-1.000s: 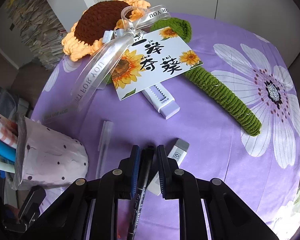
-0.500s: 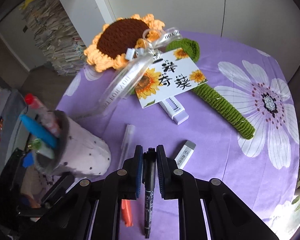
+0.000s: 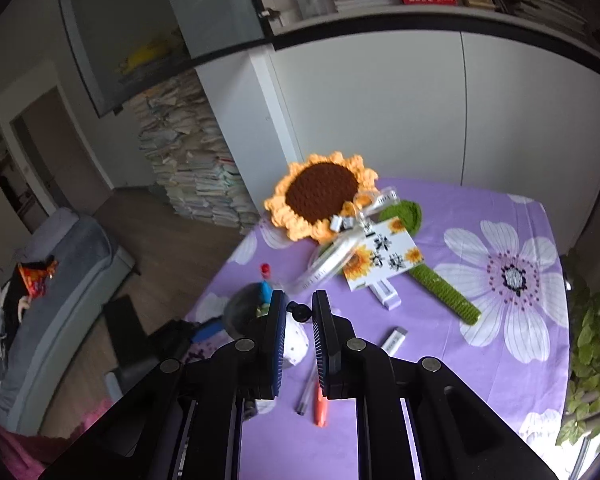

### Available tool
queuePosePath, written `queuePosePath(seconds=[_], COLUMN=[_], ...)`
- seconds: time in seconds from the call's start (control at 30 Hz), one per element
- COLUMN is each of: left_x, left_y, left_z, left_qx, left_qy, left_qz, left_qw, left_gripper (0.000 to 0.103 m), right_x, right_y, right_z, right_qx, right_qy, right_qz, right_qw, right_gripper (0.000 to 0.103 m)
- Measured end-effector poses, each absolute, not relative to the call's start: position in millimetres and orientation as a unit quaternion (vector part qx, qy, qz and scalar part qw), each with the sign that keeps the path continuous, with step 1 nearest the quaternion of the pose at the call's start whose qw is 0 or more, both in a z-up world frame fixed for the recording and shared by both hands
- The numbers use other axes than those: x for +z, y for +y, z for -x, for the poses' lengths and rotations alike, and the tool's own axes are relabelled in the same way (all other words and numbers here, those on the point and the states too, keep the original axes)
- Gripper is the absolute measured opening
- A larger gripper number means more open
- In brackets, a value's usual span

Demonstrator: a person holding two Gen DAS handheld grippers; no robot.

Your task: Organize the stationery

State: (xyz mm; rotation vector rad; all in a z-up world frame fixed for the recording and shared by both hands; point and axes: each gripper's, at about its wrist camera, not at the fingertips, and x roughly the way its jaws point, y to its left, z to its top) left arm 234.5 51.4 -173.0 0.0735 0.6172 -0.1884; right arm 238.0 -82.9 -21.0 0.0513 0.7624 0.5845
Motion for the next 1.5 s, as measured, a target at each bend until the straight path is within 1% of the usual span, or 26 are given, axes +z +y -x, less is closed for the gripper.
queuePosePath(seconds=[0.23, 0.4, 0.6, 0.77, 0.9, 0.93, 1.13, 1.33, 1.4, 1.5], left_x=[-172.9, -172.6, -172.7, -173.3, -174.1, -174.0, -173.7, -173.6, -173.6, -173.7], left_y=[51.8, 52.4, 52.3, 53.4, 52.6, 51.6, 51.1, 51.9, 51.3, 50.9], left_z=[-234.2, -233.7, -234.3, -235.1, -235.2, -235.5, -235.8, -236.0, -236.0, -235.7], left_qx=[-0.093, -0.093, -0.093, -0.095, -0.095, -0.095, -0.094, -0.094, -0.093, -0.093], left_qy=[0.304, 0.304, 0.304, 0.303, 0.302, 0.303, 0.302, 0.304, 0.303, 0.303], left_qz=[-0.034, -0.033, -0.034, -0.034, -0.034, -0.034, -0.035, -0.032, -0.033, -0.032], left_qw=[0.948, 0.948, 0.948, 0.948, 0.948, 0.948, 0.948, 0.948, 0.948, 0.948], left_gripper=[0.064, 0.064, 0.064, 0.064, 0.064, 0.064, 0.064, 0.064, 0.064, 0.064], right_x=[27.7, 32.7, 5.7, -37.8, -62.2, -62.4, -60.6, -42.2, -44.8, -72.1], right_y=[-62.9, -38.8, -16.7, -5.9, -2.6, -3.4, -9.0, -49.3, -62.2, -68.4], right_z=[-223.9, -227.9, -252.5, -277.2, -289.3, -288.9, -286.9, -276.8, -279.9, -295.6], right_qx=[0.323, 0.345, 0.334, 0.318, 0.31, 0.307, 0.328, 0.29, 0.244, 0.194], right_qy=[0.3, 0.29, 0.303, 0.36, 0.397, 0.389, 0.407, 0.371, 0.38, 0.435], right_qz=[-0.009, 0.006, 0.018, 0.023, 0.025, 0.026, -0.001, -0.04, -0.029, -0.001], right_qw=[0.898, 0.893, 0.892, 0.877, 0.864, 0.868, 0.852, 0.881, 0.892, 0.879], right_gripper=[0.014, 0.014, 0.014, 0.014, 0.014, 0.014, 0.014, 0.015, 0.015, 0.015])
